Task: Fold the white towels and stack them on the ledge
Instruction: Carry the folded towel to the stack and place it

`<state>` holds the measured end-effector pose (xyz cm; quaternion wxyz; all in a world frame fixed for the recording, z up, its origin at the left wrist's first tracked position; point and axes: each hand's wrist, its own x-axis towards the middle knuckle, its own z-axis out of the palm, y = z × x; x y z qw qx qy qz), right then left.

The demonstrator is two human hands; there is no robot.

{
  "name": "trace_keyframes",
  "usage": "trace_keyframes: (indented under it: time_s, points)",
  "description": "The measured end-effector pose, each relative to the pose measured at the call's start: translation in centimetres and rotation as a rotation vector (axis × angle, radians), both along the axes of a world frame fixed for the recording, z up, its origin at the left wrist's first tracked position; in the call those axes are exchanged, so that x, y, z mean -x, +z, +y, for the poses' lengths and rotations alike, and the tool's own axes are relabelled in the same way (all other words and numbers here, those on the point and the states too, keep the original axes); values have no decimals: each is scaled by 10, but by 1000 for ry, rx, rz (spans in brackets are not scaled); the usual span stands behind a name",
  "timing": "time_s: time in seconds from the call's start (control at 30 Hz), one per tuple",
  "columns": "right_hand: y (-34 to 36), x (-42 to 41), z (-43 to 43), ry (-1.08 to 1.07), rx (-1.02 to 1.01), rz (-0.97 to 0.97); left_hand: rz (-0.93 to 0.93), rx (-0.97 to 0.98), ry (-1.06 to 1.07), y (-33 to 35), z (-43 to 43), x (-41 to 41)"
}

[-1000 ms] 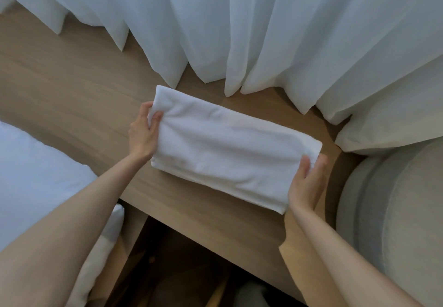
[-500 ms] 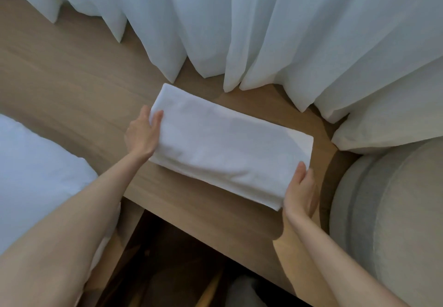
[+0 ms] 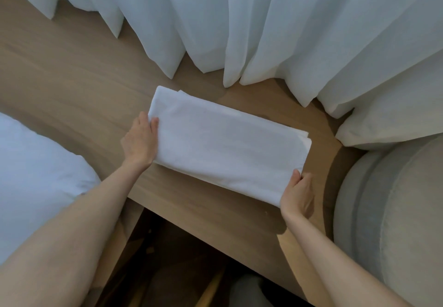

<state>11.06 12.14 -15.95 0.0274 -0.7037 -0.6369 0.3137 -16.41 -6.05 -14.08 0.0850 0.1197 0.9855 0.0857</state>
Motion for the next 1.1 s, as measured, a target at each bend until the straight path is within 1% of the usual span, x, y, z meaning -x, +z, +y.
trace_keyframes:
  time_s: [0.03, 0.07, 0.1, 0.17, 0.2, 0.23, 0.3, 0.33, 0.4, 0.5, 0.57, 0.63, 0.8, 0.9, 0.97, 1.03, 1.1]
  points:
    - [2, 2, 1, -4, -4, 0, 33, -1, 2, 2, 4, -4]
    - [7, 3, 2, 21, -54, -4, 56, -8, -5, 3, 8, -8]
    - [12, 6, 2, 78, -153, -17, 63, -21, -37, 5, 14, -16]
    - [24, 15, -2, 239, -344, 7, 80, -31, -217, 8, 30, -37]
    - [27, 23, -6, 353, -378, 20, 77, -24, -329, 9, 40, -49]
    - [30, 33, -11, 479, -350, 11, 61, -19, -430, 8, 52, -61]
    - [27, 54, -20, 713, -183, -60, 14, 13, -565, 0, 71, -79]
    - [21, 63, -23, 797, -117, -113, 0, 43, -596, -6, 78, -81]
    - [3, 67, -22, 902, -82, -231, -1, 100, -576, -19, 80, -75]
    - [-15, 55, -2, 935, -169, -322, 32, 116, -397, -32, 63, -51]
    - [-21, 47, 10, 925, -210, -316, 57, 108, -297, -38, 51, -35]
    - [-25, 46, 13, 935, -236, -301, 56, 82, -259, -43, 45, -26]
    - [-26, 50, 12, 939, -230, -304, 39, 48, -271, -47, 48, -23]
    - [-16, 52, 16, 959, -141, -323, -10, 80, -266, -36, 49, -27]
    - [-2, 53, 18, 983, -49, -333, -89, 109, -247, -24, 54, -38]
    - [20, 52, 21, 1005, 24, -299, -150, 148, -267, -8, 61, -56]
    - [46, 46, 23, 999, 0, -225, -137, 154, -359, 13, 68, -78]
